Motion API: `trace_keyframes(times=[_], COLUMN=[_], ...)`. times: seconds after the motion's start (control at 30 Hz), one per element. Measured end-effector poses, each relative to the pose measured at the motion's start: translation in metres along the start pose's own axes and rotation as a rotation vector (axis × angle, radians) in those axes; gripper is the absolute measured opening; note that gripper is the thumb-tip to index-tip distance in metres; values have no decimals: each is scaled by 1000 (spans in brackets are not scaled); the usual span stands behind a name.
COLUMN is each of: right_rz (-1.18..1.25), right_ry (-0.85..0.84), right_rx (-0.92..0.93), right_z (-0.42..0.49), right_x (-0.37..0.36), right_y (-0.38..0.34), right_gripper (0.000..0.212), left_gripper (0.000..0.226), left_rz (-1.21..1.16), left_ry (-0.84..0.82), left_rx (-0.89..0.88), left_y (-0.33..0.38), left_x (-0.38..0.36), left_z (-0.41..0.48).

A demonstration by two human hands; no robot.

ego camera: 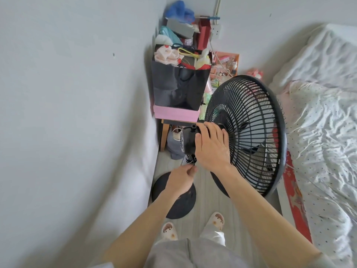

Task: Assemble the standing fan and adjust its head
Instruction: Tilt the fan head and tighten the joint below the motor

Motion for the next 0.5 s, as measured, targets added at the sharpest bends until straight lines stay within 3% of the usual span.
trace_keyframes(times=[0.17, 0.37, 0.43, 0.5], right_rz=[8, 19, 43, 28], right_ry=[-29, -43, -174, -368], right_rx=[-7, 65, 94, 124], right_z=[2, 7, 11, 11], right_x=[4, 18, 26, 33], right_y=[6, -3, -4, -3], right_gripper=[52, 55, 49, 57], left_gripper=[38, 44, 39, 34], left_rz=[226, 402, 390, 392], left_ry=[-43, -288, -346, -372], left_rx=[-191, -196, -195, -200], left_y=[22, 50, 61, 74], left_x=[9, 57, 69, 86], left_z=[-3, 14, 14, 11])
Point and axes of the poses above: each hand's wrist, its own z-axis towards the middle knuckle, its own x-axis out of the back of the hand, y = z × x, the point moved 3 cm from there along z, towards the middle knuckle, and after that the axes turned 7 degrees about -x, right-handed, at the moved point
